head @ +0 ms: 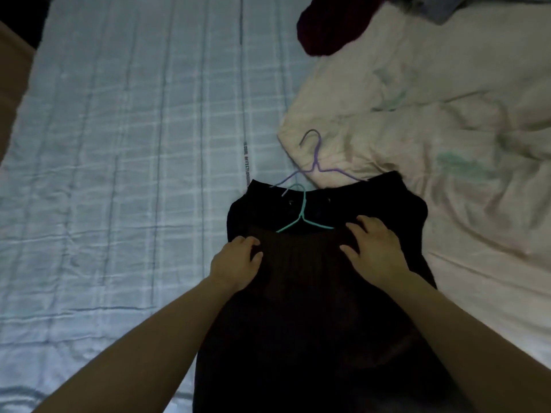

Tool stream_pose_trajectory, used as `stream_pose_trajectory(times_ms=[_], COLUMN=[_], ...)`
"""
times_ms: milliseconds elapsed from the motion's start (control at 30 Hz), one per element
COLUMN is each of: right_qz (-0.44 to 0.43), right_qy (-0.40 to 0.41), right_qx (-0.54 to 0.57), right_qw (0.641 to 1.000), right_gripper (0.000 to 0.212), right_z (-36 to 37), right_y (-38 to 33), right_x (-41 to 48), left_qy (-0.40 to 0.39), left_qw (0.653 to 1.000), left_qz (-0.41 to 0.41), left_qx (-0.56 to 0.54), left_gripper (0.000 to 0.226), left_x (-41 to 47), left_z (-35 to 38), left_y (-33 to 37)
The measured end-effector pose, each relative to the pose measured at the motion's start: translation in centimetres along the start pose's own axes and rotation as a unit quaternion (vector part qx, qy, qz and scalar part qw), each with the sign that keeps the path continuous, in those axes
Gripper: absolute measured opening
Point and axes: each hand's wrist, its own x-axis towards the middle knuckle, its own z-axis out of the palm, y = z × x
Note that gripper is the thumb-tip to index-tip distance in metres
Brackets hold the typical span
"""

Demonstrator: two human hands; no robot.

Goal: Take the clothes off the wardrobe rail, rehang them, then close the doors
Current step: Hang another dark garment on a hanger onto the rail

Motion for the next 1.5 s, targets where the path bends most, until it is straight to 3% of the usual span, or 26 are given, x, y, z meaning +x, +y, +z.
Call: stream_pose_trajectory(times_ms=[200,300,400,500,600,800,1000,1167,1400,1500], right_qz=[0.025,0.057,0.064,0.033,0.012,-0.038,-0.090,-0.115,-0.209,-0.279], right_qy=[0.055,0.099,0.083,0.075,0.045,-0.018,0.021,0.040,0.023,-0.007], right_qx=[-0.053,0.000,0.068,0.060,0.075,0.163,0.193,0.202,0.181,0.173], right_qw=[0.997,0.993,0.992,0.995,0.996,0.986,0.977,0.972,0.961,0.945], right_gripper=[0.058,0.066,0.065,0.051,0.037,0.022,0.022,0.021,0.019,0.014], right_z=[2.6,2.7,2.5,2.6,2.3,0.0,-3.5,-5.5,-4.8,-3.4], right_y=[2.0,2.6,3.5,4.2,3.9,2.2,-2.6,-8.2,-20.6,-28.1], right_x=[2.7,2.4,1.8,1.6,1.6,0.0,-3.8,-9.4,-18.3,-21.4], left_qy=[0.062,0.011,0.000,0.046,0.061,0.038,0.100,0.217,0.294,0.338], left_qw=[0.998,0.997,0.994,0.995,0.996,0.991,0.987,0.967,0.937,0.906], left_qz=[-0.003,-0.081,-0.107,-0.077,-0.053,-0.041,-0.006,-0.016,-0.071,-0.137], left_qx=[0.012,0.014,0.021,0.033,-0.028,-0.121,-0.127,-0.134,-0.173,-0.215], left_gripper=[0.049,0.066,0.072,0.058,0.037,0.030,0.024,0.017,0.022,0.020], left_x=[4.2,4.9,4.7,4.7,4.7,1.9,-5.9,-16.0,-32.3,-39.5], left_z=[2.7,3.7,4.5,4.5,4.0,1.6,-2.7,-4.6,-3.3,-2.2], left_y=[0.1,-0.5,-1.2,-1.6,-2.1,-2.8,-4.0,-6.8,-16.8,-22.2])
